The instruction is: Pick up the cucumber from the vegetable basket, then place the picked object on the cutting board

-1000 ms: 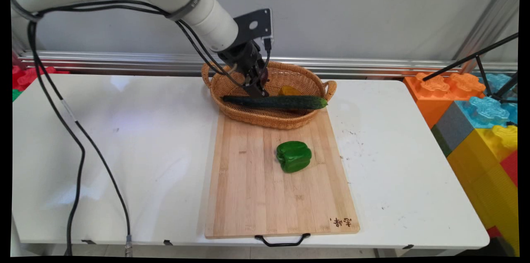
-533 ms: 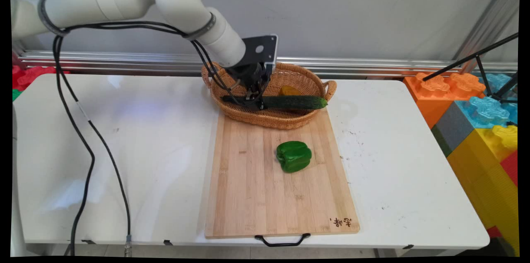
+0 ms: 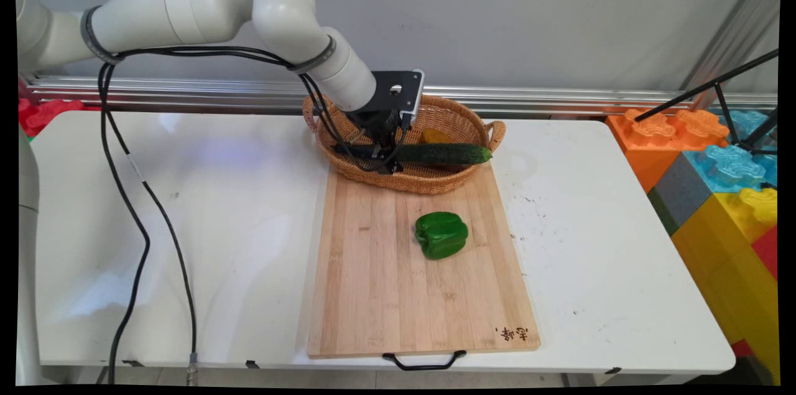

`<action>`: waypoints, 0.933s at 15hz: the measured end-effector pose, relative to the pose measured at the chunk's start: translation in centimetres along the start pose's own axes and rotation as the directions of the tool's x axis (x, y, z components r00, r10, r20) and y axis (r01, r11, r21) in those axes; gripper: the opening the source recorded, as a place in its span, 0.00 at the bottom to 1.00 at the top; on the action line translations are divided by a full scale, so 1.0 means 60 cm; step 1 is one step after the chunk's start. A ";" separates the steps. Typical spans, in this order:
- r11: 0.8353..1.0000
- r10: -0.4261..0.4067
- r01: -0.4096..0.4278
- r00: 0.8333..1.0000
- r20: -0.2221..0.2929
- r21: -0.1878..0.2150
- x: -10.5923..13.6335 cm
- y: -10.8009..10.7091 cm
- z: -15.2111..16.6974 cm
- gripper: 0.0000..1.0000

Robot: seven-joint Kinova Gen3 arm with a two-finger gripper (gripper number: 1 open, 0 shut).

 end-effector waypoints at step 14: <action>0.999 0.048 -0.048 0.999 0.004 -0.010 0.001 0.002 0.023 0.00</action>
